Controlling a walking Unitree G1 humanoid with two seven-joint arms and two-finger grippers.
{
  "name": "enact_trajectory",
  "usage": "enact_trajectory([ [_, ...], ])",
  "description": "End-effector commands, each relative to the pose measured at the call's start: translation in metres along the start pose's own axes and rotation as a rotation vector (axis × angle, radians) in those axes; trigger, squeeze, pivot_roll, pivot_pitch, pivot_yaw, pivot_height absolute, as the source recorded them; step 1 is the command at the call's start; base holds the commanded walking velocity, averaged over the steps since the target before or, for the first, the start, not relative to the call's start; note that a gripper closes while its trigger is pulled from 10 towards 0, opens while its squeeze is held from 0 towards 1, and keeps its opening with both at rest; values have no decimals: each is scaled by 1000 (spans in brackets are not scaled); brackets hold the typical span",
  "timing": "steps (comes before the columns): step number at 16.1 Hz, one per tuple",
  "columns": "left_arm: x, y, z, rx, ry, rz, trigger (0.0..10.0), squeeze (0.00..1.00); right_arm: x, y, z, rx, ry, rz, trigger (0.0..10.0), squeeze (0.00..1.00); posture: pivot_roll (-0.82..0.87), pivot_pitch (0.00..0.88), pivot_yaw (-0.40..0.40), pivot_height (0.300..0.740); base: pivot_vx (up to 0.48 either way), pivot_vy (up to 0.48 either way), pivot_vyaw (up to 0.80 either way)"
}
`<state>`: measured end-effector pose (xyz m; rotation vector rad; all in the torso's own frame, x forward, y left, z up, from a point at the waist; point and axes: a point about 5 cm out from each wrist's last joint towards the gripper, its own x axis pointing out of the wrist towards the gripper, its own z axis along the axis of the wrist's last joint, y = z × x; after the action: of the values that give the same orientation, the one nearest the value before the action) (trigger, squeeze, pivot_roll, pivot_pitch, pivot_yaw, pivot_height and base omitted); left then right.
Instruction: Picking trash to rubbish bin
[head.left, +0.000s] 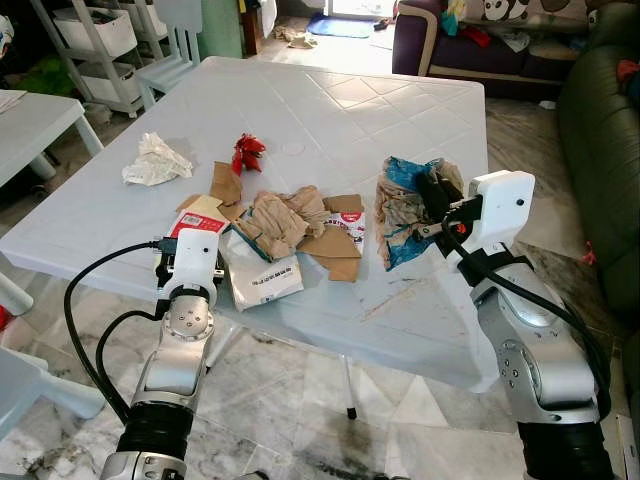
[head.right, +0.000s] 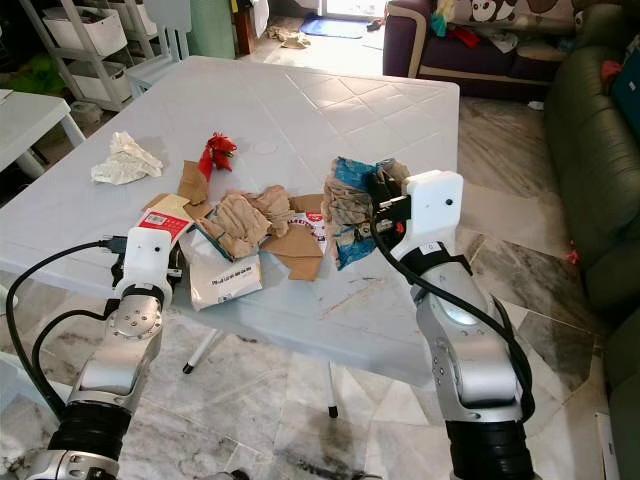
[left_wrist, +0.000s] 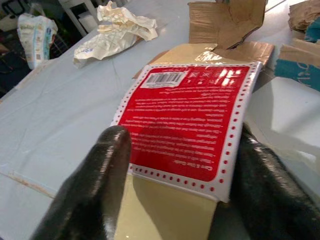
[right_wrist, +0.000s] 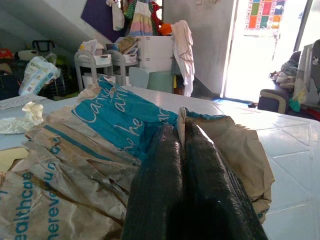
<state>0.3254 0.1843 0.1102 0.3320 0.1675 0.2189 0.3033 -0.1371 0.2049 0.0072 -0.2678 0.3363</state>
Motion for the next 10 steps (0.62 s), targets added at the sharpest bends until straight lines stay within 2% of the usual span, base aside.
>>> enact_trajectory([
  [1,1,-1,-3,-3,18,-6,0,0,1,-1,3,-4,-14,-7,0,0,-40,102,9,740,0,0,0],
  [10,1,1,-1,-24,9,6,0,0,1,-1,2,-3,-10,0,0,0,-41,99,4,740,0,0,0],
])
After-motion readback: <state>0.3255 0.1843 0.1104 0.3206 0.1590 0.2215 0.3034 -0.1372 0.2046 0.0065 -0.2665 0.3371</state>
